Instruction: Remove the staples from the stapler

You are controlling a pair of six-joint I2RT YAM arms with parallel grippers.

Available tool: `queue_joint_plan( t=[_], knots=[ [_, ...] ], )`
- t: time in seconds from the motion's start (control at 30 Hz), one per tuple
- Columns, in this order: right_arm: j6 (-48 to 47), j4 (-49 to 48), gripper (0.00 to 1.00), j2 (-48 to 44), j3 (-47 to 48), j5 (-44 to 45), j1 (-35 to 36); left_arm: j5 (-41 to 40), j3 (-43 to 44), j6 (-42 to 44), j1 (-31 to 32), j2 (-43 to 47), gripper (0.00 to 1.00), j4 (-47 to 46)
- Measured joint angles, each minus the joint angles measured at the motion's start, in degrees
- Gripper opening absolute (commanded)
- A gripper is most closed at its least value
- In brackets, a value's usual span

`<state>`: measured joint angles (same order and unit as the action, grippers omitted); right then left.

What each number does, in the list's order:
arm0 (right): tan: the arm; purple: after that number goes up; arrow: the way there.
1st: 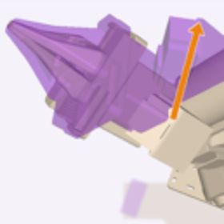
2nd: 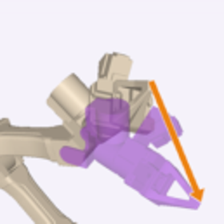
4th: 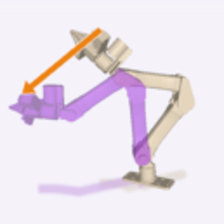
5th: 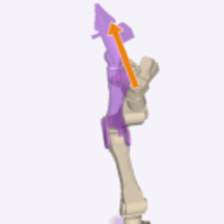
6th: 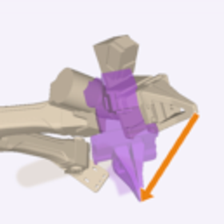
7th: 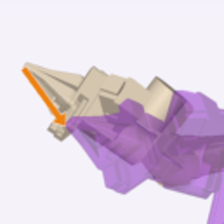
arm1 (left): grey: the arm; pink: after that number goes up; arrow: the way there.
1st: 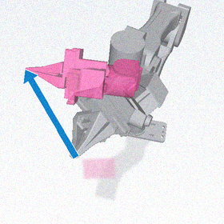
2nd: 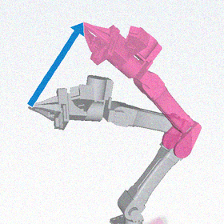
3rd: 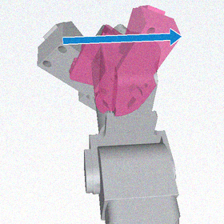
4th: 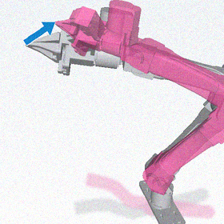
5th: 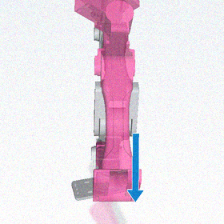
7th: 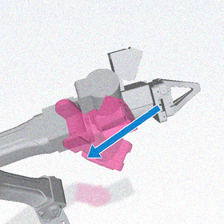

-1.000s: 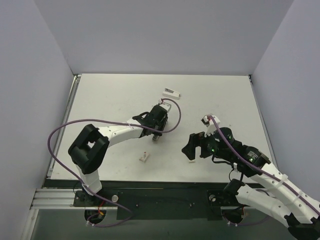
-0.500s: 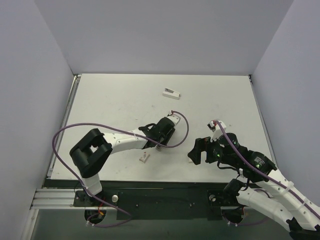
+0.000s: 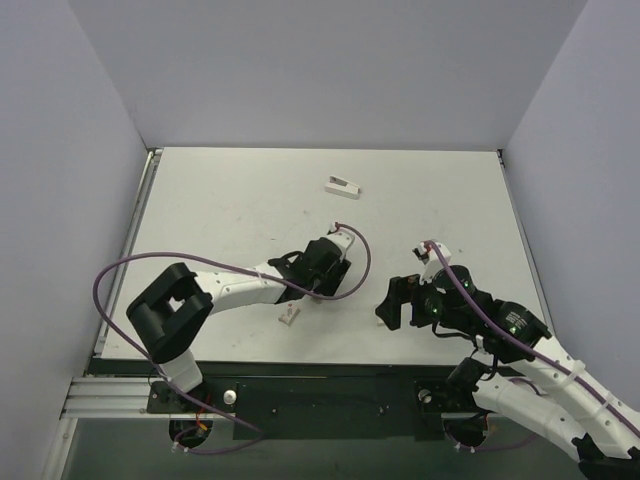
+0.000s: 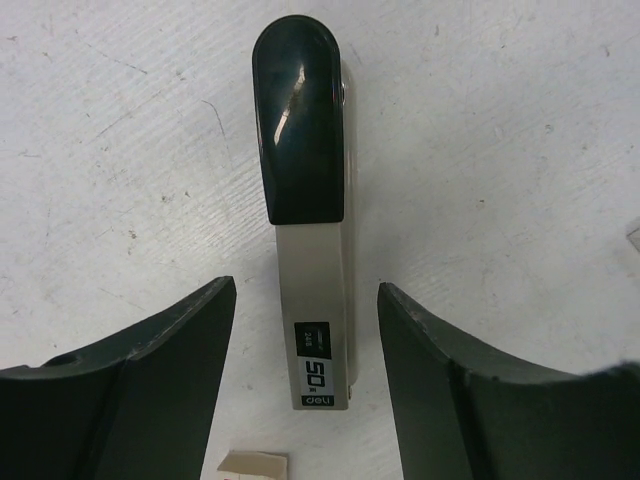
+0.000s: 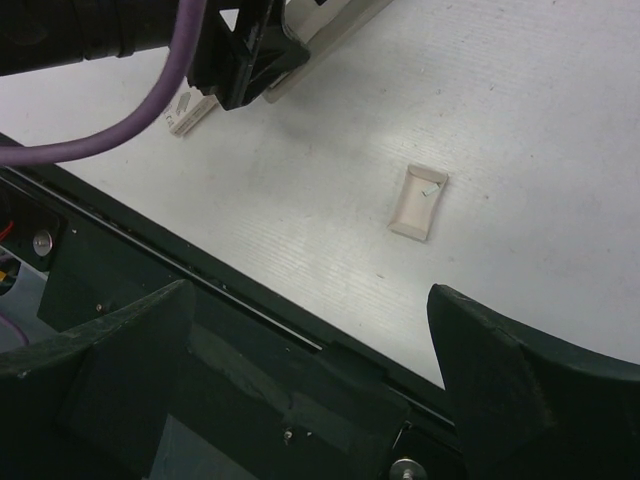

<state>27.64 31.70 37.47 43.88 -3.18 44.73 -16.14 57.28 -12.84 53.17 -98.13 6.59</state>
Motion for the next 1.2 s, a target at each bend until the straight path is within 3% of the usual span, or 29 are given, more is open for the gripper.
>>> queue_joint_plan(
  t=[0.27, 0.57, 1.2],
  knots=[
    [0.46, 0.28, 0.95, 1.64, 0.09, 0.85, 0.17, 0.11, 0.00, 0.68, 0.00, 4.63, 0.88, -0.07],
    [0.46, 1.09, 0.95, 1.75, 2.25, 1.53, 0.33, 0.39, 2.80, 2.16, 0.00, 4.66, 0.90, 0.42],
    [-0.04, 3.48, 0.95, 0.85, 2.75, 5.64, 0.37, 2.97, 18.84, 3.26, -2.47, -11.21, 0.90, 4.00]
  ],
)
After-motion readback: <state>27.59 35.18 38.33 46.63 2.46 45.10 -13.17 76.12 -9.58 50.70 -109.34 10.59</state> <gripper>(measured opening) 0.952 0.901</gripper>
